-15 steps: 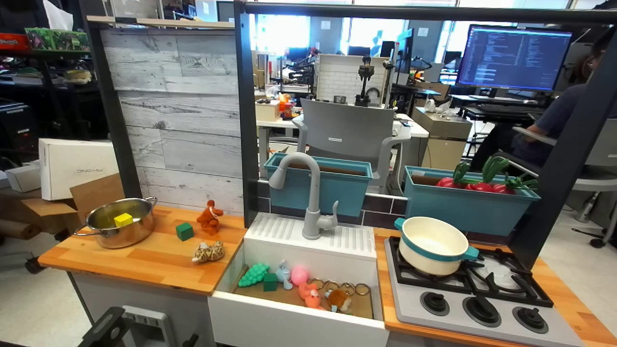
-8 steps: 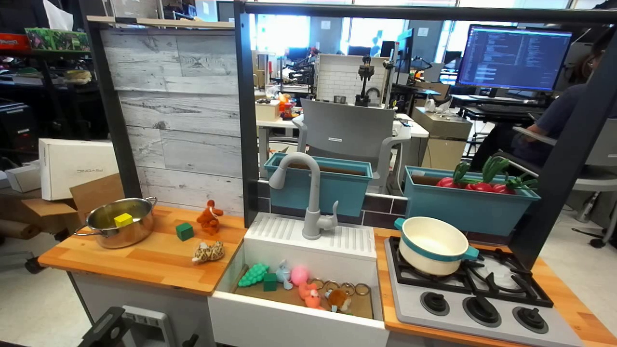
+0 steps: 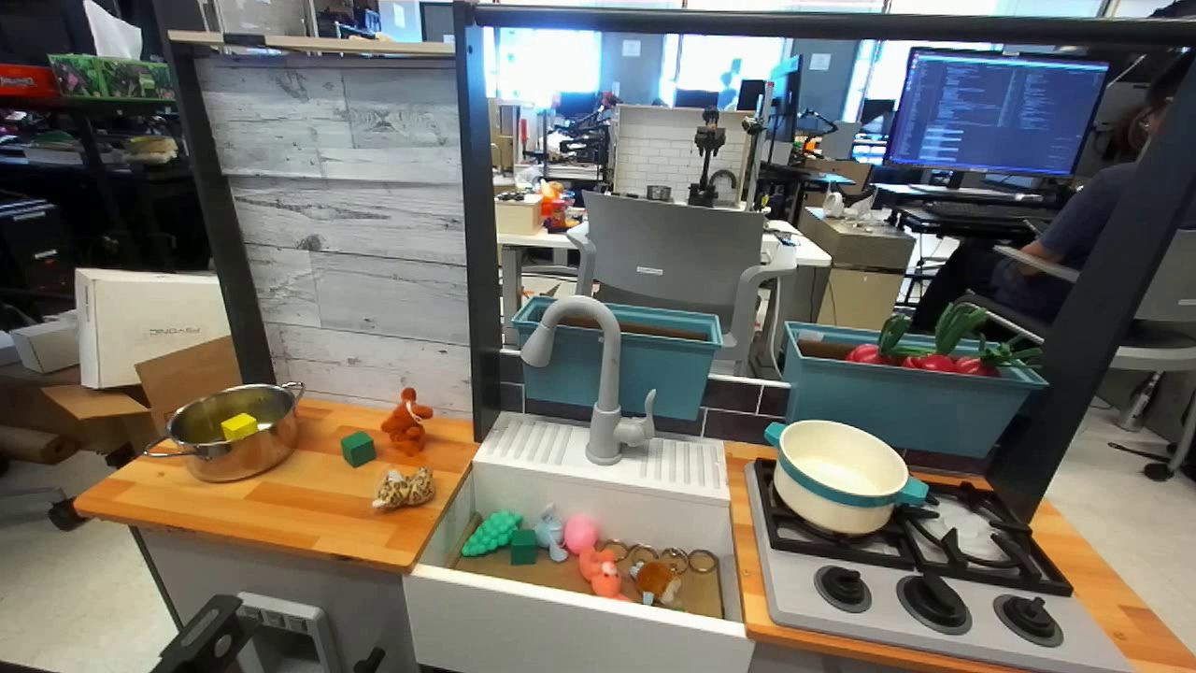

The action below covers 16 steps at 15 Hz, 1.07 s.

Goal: Move the dish to the left side of the sink

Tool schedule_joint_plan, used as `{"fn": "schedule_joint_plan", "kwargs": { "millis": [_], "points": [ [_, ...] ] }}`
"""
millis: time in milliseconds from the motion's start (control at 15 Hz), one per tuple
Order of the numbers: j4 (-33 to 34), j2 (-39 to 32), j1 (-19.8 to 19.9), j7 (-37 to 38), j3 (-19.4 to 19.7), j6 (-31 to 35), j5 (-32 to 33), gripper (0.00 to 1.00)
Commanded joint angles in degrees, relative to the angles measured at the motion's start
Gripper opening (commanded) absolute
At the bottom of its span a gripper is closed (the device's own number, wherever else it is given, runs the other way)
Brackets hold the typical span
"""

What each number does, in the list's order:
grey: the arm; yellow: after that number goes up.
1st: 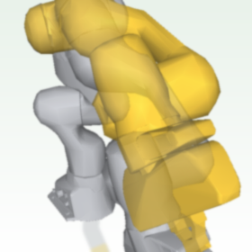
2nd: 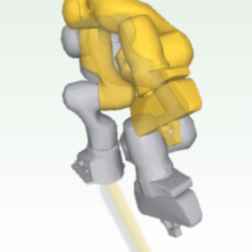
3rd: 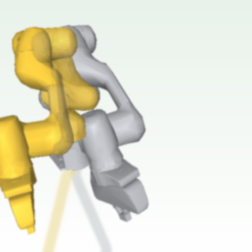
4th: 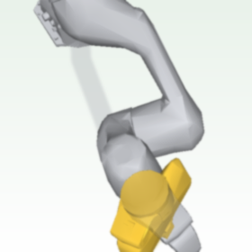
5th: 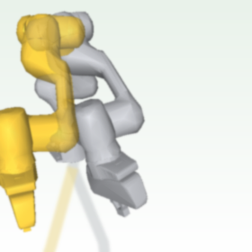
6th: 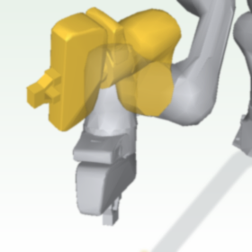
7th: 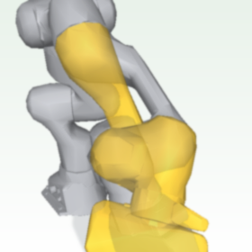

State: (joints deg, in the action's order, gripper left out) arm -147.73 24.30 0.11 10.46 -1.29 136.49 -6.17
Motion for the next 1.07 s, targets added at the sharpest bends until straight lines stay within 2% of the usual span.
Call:
{"fn": "schedule_joint_plan", "kwargs": {
  "millis": [0, 67, 333, 600, 733, 1000],
  "points": [
    [4.48, -9.41, 3.52, 4.57, 0.02, 9.65, 1.32, 1.0],
    [6.65, -13.08, 5.23, 6.01, 0.65, 12.25, 2.23, 1.0],
    [14.49, -24.72, 10.32, 10.33, 4.27, 13.72, 5.29, 1.0],
    [25.58, -38.52, 11.59, 11.13, 10.04, 16.33, 4.96, 1.0],
    [32.09, -45.36, 11.86, 11.01, 12.56, 15.54, 3.95, 1.0],
    [45.44, -59.25, 13.9, 10.46, 15.11, 13.23, 0.71, 1.0]
  ]
}}
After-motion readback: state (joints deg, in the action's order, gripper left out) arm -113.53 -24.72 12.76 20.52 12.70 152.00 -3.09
